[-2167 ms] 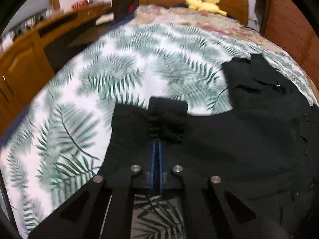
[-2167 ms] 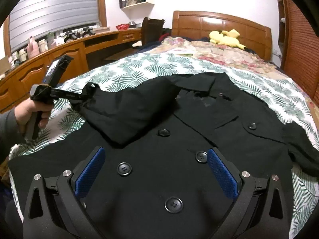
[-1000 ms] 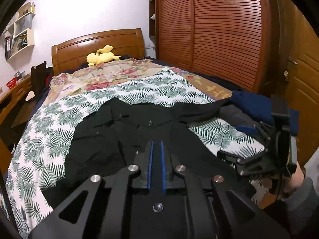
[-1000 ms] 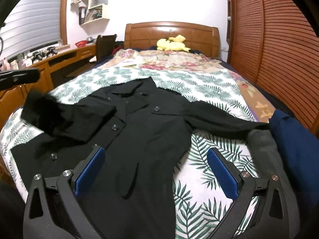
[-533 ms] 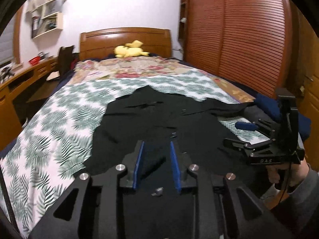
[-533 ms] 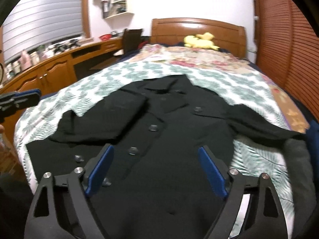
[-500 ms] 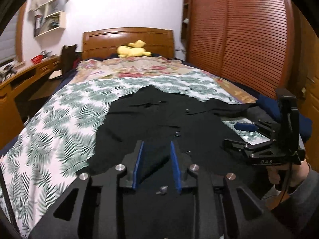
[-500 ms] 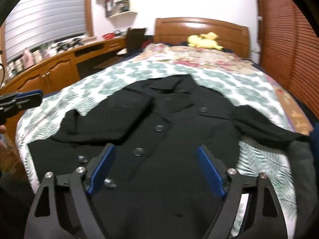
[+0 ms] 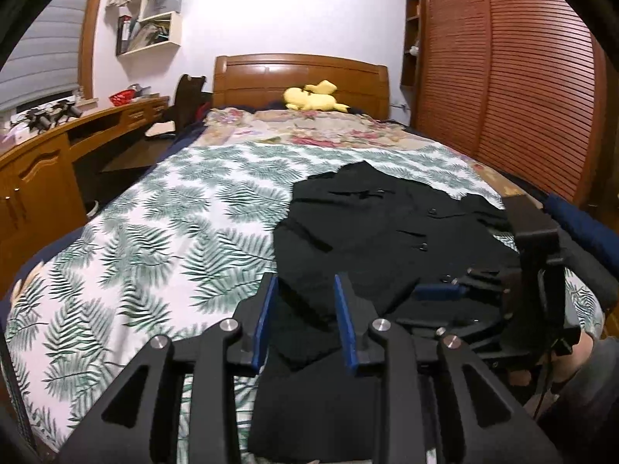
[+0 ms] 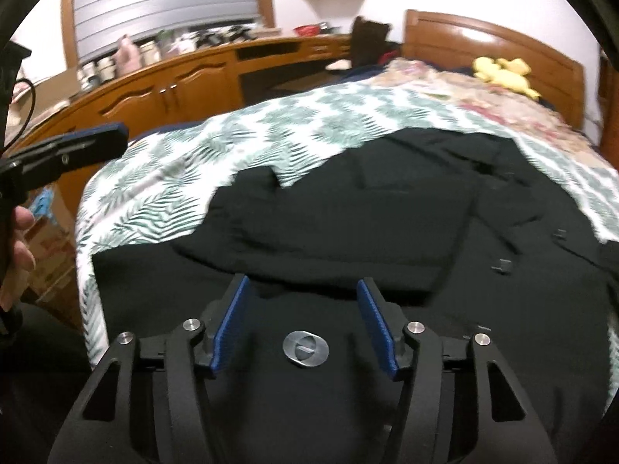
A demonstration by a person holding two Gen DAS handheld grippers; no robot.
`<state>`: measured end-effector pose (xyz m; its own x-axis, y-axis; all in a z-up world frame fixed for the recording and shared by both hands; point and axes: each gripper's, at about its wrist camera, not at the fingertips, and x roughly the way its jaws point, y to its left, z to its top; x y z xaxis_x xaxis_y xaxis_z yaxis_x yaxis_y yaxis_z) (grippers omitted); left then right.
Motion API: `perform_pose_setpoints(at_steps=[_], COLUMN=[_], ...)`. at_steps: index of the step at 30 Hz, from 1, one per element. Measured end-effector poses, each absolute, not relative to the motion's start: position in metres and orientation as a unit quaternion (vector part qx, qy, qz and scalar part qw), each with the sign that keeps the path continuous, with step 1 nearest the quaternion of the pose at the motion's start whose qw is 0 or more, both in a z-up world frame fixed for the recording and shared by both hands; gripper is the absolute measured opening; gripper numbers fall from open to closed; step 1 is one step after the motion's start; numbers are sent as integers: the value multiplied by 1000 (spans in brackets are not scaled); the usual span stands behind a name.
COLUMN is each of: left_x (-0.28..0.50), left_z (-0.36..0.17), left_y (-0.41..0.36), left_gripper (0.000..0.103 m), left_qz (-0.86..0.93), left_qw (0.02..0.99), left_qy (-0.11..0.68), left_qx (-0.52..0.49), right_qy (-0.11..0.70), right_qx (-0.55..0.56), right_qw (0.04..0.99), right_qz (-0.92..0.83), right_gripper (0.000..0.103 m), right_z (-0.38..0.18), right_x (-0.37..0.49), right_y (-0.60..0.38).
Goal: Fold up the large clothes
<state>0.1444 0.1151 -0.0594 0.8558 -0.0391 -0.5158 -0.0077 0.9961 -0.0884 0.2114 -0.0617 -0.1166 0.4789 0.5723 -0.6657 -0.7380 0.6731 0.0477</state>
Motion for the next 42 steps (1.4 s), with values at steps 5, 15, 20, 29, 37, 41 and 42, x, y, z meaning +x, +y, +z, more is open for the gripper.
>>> perform_pose_setpoints(at_steps=[5,15,20,29,37,41,42], left_x=[136,130,130,133,140,144,145], left_z=[-63,-67,-68,-68,-63,-60,-60], left_y=[140,160,161,148,122,97,91], left_gripper=[29,30,31,31,31,31,32], left_qz=[8,24,22,11,-14,-31,-34], left_qw=[962,961,960,961,962,965,965], left_qy=[267,266,268,267,265,259,259], left_qx=[-60,-75,-75,-63,-55,-38,-32], right_qy=[346,363,395,353,280,254,250], right_qx=[-121,-140,-151,-84,-33,-20,-20], right_qw=[831,796,785,820,874,901,906], right_qz=[418,464,452,443,396,351,342], right_gripper=[43,42,24,5,5,5,5], right_z=[-123,-140,-157,-125,-62,-39,-37], right_x=[210,212,218,219,208,203,200], right_y=[-29,34,44,5,-81,-137,-147])
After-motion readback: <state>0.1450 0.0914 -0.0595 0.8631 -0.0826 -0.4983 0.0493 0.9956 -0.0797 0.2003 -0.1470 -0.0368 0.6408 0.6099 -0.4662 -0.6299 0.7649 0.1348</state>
